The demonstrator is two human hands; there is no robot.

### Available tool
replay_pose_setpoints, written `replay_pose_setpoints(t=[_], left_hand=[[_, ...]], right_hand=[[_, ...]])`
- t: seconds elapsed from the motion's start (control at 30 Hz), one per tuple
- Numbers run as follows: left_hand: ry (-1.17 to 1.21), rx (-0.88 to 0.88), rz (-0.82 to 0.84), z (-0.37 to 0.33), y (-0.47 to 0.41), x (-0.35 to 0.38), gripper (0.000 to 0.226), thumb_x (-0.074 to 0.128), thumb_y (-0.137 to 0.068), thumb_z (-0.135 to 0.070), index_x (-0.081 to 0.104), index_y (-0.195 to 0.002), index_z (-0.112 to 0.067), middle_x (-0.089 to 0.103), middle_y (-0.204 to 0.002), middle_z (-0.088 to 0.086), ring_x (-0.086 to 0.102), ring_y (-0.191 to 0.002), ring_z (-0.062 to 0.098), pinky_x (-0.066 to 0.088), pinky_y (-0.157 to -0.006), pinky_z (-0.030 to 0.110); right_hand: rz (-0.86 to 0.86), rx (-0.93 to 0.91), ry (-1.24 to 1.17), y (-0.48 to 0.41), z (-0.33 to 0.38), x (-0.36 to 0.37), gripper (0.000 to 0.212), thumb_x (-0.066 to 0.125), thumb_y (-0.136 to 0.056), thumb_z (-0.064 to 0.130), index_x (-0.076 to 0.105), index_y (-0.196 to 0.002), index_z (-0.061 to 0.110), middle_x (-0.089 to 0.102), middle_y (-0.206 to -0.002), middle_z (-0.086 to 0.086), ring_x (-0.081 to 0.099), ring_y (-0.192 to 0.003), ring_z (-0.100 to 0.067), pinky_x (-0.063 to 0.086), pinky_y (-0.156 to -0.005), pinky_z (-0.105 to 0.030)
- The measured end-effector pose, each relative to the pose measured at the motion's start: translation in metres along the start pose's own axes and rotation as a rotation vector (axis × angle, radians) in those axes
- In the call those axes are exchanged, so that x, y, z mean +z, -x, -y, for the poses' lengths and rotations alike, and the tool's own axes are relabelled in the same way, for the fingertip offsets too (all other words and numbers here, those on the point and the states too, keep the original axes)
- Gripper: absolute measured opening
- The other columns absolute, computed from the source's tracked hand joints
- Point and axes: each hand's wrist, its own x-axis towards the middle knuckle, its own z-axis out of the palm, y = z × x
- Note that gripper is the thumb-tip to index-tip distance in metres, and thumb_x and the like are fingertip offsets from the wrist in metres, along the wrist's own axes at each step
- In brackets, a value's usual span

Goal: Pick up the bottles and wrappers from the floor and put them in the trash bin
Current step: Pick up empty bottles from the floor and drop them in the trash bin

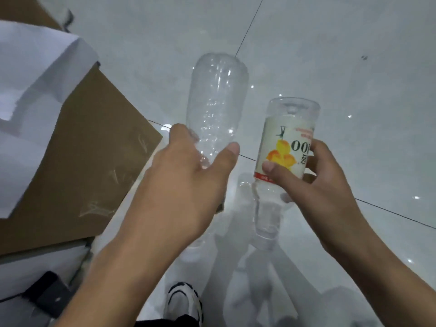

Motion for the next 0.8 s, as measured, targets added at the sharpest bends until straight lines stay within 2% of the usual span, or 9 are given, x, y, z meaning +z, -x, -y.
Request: replay_pose_setpoints(t=[0.07, 0.17, 0.23, 0.3, 0.4, 0.57, 0.6, 0.7, 0.8], left_hand=[[-0.004, 0.004, -0.012, -0.004, 0.002, 0.000, 0.050, 0.054, -0.087, -0.064, 0.048, -0.116, -0.024, 0.064, -0.074, -0.007, 0.060, -0.075, 0.004, 0.051, -0.070, 0.037], [0.014, -0.044, 0.045, -0.014, 0.001, 0.000, 0.051, 0.056, -0.090, -0.061, 0.046, -0.117, -0.020, 0.062, -0.088, -0.008, 0.064, -0.086, 0.019, 0.054, -0.079, 0.044], [0.063, -0.073, 0.056, -0.021, 0.009, -0.009, 0.054, 0.059, -0.089, -0.061, 0.046, -0.118, -0.018, 0.062, -0.093, -0.005, 0.064, -0.088, 0.020, 0.053, -0.078, 0.041], [0.067, -0.101, 0.084, -0.026, 0.030, -0.026, 0.054, 0.061, -0.088, -0.061, 0.045, -0.122, -0.022, 0.060, -0.100, -0.009, 0.064, -0.087, 0.010, 0.052, -0.077, 0.036], [0.087, -0.224, 0.124, -0.034, 0.081, -0.061, 0.052, 0.066, -0.086, -0.056, 0.043, -0.123, -0.026, 0.057, -0.106, -0.010, 0.063, -0.090, 0.009, 0.054, -0.079, 0.036], [0.217, -0.441, 0.197, -0.091, 0.176, -0.144, 0.051, 0.071, -0.086, -0.048, 0.045, -0.124, -0.025, 0.058, -0.116, -0.004, 0.062, -0.095, 0.012, 0.047, -0.051, 0.015], [0.200, -0.442, 0.214, -0.106, 0.195, -0.164, 0.052, 0.071, -0.086, -0.047, 0.045, -0.124, -0.025, 0.058, -0.117, -0.003, 0.061, -0.093, 0.010, 0.048, -0.054, 0.015], [0.126, -0.396, 0.243, -0.153, 0.248, -0.222, 0.057, 0.071, -0.086, -0.046, 0.045, -0.129, -0.021, 0.057, -0.120, -0.002, 0.060, -0.095, 0.012, 0.052, -0.081, 0.032], [-0.131, -0.247, 0.199, -0.193, 0.301, -0.270, 0.058, 0.065, -0.089, -0.050, 0.042, -0.133, -0.020, 0.056, -0.117, -0.005, 0.059, -0.101, 0.019, 0.045, -0.079, 0.033]], right_hand=[[-0.037, -0.035, 0.074, -0.003, 0.018, -0.002, 0.042, 0.081, -0.079, 0.037, 0.060, -0.115, 0.033, 0.071, -0.094, 0.021, 0.067, -0.082, 0.007, 0.049, -0.061, -0.009], [-0.039, -0.060, 0.200, 0.001, 0.049, 0.000, 0.041, 0.080, -0.082, 0.035, 0.059, -0.117, 0.036, 0.069, -0.095, 0.024, 0.066, -0.085, 0.010, 0.048, -0.066, -0.006], [0.018, -0.037, 0.297, 0.015, 0.071, 0.001, 0.046, 0.077, -0.082, 0.041, 0.055, -0.122, 0.040, 0.068, -0.097, 0.025, 0.066, -0.087, 0.008, 0.053, -0.074, -0.012], [0.073, 0.032, 0.380, 0.038, 0.095, -0.007, 0.049, 0.073, -0.081, 0.048, 0.052, -0.124, 0.039, 0.068, -0.096, 0.023, 0.067, -0.085, 0.003, 0.057, -0.080, -0.025], [0.131, 0.083, 0.509, 0.082, 0.138, -0.031, 0.045, 0.070, -0.082, 0.052, 0.052, -0.118, 0.033, 0.066, -0.093, 0.019, 0.065, -0.083, -0.003, 0.057, -0.078, -0.035], [0.258, 0.161, 0.668, 0.167, 0.239, -0.075, 0.053, 0.067, -0.085, 0.058, 0.052, -0.122, 0.023, 0.066, -0.096, 0.006, 0.063, -0.085, -0.016, 0.047, -0.063, -0.029], [0.278, 0.171, 0.685, 0.187, 0.261, -0.083, 0.055, 0.066, -0.085, 0.059, 0.051, -0.123, 0.023, 0.066, -0.097, 0.004, 0.063, -0.086, -0.017, 0.044, -0.061, -0.028], [0.333, 0.142, 0.730, 0.241, 0.317, -0.107, 0.058, 0.063, -0.080, 0.064, 0.047, -0.121, 0.028, 0.064, -0.099, -0.001, 0.062, -0.084, -0.019, 0.041, -0.059, -0.028], [0.384, 0.033, 0.784, 0.286, 0.355, -0.128, 0.057, 0.059, -0.078, 0.066, 0.046, -0.118, 0.028, 0.060, -0.098, -0.001, 0.061, -0.080, -0.020, 0.039, -0.056, -0.028]])
